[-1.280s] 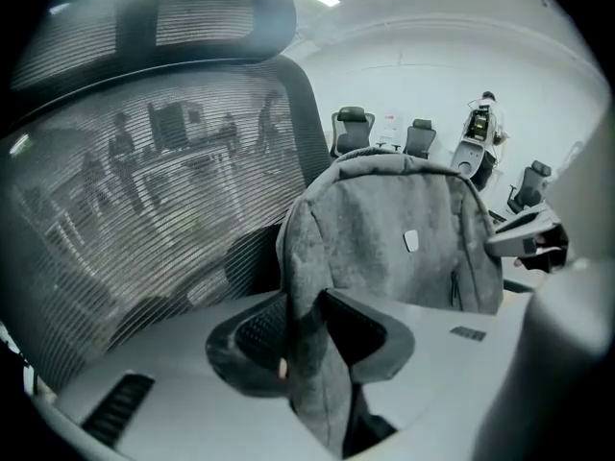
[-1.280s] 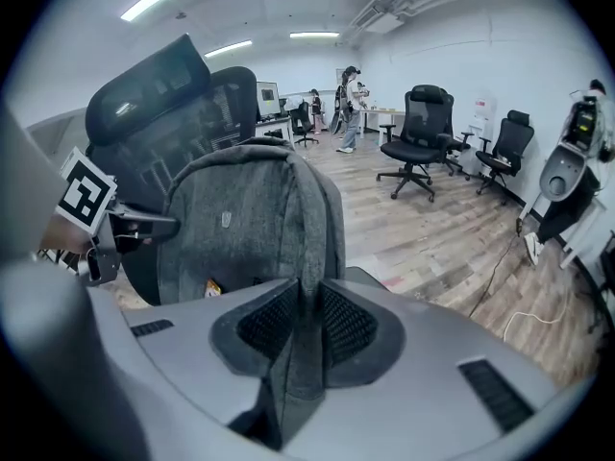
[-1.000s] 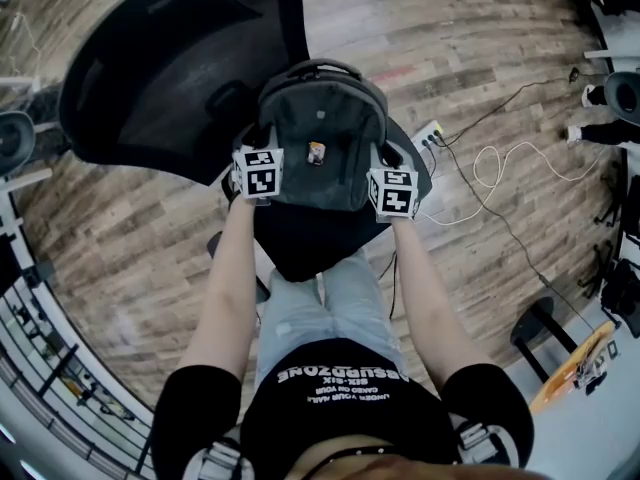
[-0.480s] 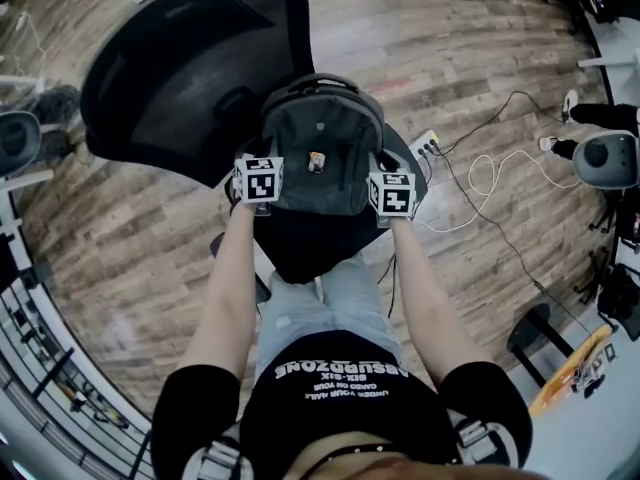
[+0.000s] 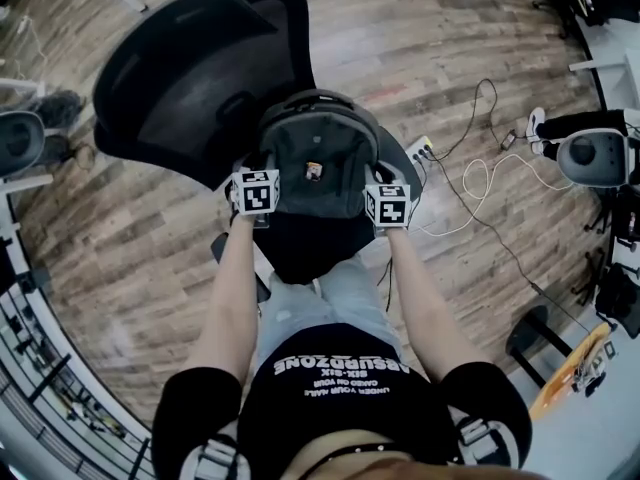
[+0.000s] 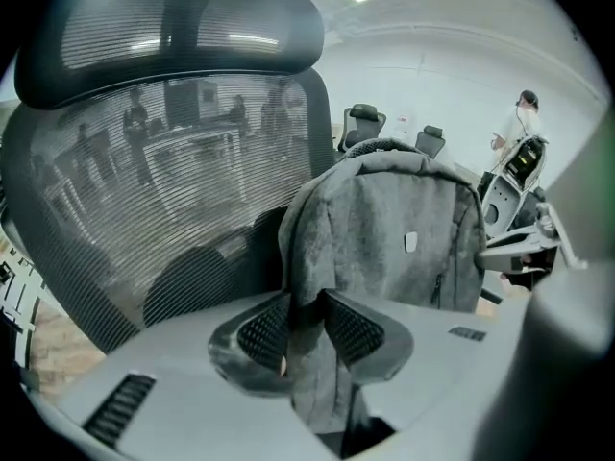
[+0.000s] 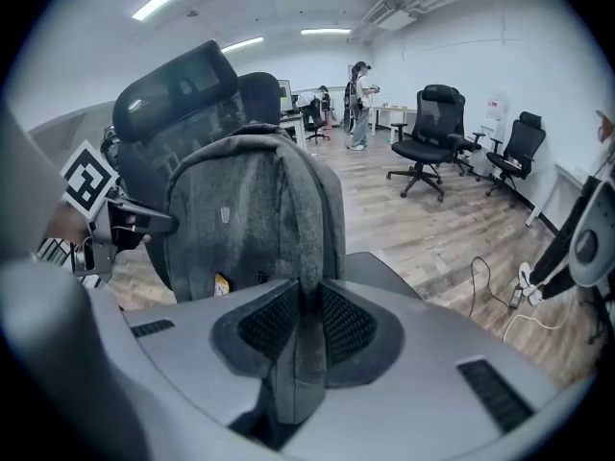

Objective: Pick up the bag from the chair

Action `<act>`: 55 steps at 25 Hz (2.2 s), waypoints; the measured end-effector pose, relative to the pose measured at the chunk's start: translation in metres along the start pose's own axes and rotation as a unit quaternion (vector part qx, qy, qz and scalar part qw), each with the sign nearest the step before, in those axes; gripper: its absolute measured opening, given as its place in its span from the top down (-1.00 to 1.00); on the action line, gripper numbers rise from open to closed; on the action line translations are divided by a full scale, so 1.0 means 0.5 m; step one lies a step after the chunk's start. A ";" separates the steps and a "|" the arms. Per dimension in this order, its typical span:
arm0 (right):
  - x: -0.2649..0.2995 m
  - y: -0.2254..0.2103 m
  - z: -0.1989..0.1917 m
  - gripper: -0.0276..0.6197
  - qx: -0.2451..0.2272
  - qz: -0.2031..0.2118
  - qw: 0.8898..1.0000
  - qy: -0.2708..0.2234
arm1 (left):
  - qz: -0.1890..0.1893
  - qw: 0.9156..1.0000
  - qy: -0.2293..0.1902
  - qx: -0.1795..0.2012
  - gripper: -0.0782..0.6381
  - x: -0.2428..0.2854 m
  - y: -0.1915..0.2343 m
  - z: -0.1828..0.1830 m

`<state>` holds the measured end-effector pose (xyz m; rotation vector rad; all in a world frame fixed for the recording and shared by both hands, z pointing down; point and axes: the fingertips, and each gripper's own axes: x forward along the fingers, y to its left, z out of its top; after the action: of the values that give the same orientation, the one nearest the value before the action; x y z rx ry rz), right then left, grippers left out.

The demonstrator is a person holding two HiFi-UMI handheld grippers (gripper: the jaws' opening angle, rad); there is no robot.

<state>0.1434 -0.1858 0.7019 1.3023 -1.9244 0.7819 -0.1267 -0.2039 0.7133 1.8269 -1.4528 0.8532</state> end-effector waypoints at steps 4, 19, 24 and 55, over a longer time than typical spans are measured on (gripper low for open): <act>-0.014 0.001 -0.009 0.67 0.006 0.002 1.000 -0.001 | 0.001 1.000 -0.001 -0.009 0.46 -0.019 -0.009 -0.009; -0.073 0.043 -0.036 0.71 0.014 0.003 1.000 0.005 | -0.014 1.000 0.002 -0.018 0.50 -0.089 -0.003 -0.050; -0.096 0.051 -0.051 0.71 0.004 0.003 1.000 0.001 | -0.020 1.000 -0.002 -0.009 0.50 -0.106 -0.007 -0.061; -0.212 0.066 -0.023 0.72 -0.016 -0.001 0.998 -0.056 | -0.019 0.999 -0.041 0.014 0.52 -0.231 -0.042 -0.032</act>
<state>0.1433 -0.1093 0.6204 1.3533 -2.0146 0.6886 -0.1280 -0.1224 0.6276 1.9243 -1.4578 0.7928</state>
